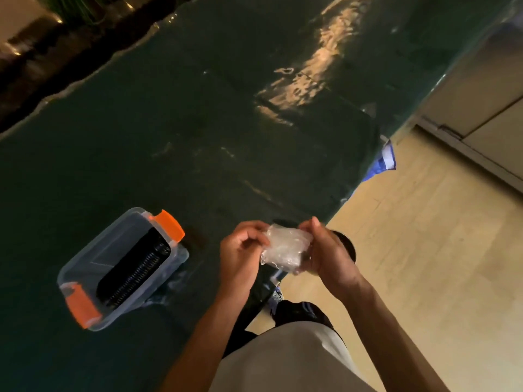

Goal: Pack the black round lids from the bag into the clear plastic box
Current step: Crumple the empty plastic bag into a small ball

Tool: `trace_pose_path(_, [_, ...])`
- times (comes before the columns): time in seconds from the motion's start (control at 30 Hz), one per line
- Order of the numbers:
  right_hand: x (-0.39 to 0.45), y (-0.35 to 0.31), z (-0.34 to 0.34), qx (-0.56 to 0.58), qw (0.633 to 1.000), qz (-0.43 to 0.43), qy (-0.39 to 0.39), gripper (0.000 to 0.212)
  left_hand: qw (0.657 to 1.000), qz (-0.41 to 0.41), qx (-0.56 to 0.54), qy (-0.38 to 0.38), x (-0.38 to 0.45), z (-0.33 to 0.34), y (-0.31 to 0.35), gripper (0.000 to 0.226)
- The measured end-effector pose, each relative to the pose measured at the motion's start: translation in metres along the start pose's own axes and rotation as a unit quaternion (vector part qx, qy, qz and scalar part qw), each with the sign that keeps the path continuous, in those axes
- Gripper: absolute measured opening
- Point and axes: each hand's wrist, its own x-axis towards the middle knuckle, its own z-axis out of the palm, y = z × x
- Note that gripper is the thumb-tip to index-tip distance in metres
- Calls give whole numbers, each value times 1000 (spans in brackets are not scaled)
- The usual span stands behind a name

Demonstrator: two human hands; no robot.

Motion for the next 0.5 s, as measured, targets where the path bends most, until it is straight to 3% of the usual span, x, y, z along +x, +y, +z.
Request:
trace_pose_path(0.07, [-4, 6, -10, -51, 998, 33, -17, 42, 998, 27, 44, -19, -1, 10, -10, 36])
trace_pose_path(0.17, [-6, 21, -30, -43, 998, 39, 8, 25, 993, 19, 103, -55, 0, 29, -34, 37])
trace_pose_path(0.27, [-1, 44, -57, 19, 993, 25, 117, 14, 983, -2, 163, -82, 0, 48, -62, 40])
trace_pose_path(0.5, [38, 114, -152, 117, 929, 29, 349, 21, 945, -44, 234, -225, 1, 126, -150, 35])
